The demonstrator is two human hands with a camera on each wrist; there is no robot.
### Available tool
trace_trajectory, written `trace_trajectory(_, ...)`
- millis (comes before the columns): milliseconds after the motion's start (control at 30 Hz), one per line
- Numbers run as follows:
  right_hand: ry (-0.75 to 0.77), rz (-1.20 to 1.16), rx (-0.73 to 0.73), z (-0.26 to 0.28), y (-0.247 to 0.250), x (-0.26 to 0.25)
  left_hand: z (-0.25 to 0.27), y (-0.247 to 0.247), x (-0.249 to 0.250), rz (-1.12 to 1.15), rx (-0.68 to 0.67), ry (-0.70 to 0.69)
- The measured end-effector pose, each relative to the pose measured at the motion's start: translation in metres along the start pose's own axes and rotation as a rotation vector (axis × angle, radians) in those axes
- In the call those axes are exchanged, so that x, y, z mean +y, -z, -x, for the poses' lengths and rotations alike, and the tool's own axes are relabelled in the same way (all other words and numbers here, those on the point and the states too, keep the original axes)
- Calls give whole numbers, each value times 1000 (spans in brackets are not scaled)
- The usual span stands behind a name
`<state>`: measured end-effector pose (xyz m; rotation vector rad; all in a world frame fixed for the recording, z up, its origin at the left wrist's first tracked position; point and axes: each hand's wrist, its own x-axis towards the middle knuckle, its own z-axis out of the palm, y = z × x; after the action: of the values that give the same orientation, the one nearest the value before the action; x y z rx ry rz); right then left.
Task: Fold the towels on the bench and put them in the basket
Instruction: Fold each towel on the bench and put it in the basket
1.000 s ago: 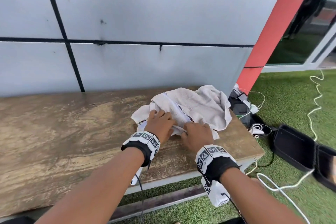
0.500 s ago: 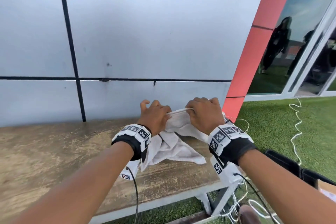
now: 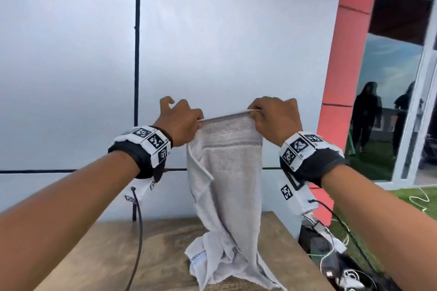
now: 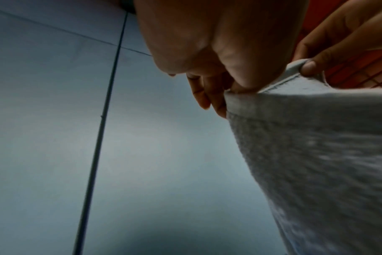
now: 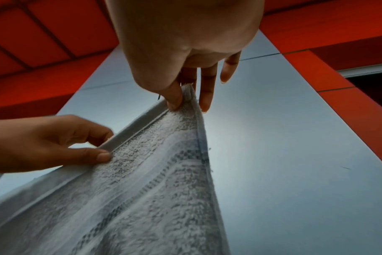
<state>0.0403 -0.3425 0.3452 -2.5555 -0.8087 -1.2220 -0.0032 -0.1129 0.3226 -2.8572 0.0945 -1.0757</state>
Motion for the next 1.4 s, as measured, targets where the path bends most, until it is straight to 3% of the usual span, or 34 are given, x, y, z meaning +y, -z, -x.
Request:
trace_trajectory(200,-19,-131,86,-17,17,-16,29,65,-61,-64,19,90)
trace_trajectory(367,23,-198,108,-29,23,-42,52,93,-75,-375,-54,72)
trace_trajectory(633,33,-283,136,-41,39,-56,69,110,-97,-144,4,161)
trace_trajectory(733,15,-292,140,-42,42,-50,75,112,-105,-296,-105,133)
trace_trajectory(800,-2,-290,142,-43,44,-45,79,116,-113,-339,-87,133)
trace_trajectory(1033,-55,-388,152,-46,49,-32,86,164,-131,42,213,262)
trace_trajectory(1100,-54,-482,181,-50,55,-29,85,176,-135,127,246,288)
trace_trajectory(1233,-7,-720,157,-51,76,-26,91,203,-132,382,185,263)
trace_trajectory(1300,45,-853,45,-47,91,-26,96,218,-124,465,111,260)
trace_trajectory(1400,92,-943,-213,-44,106,-19,104,238,-121,585,-127,256)
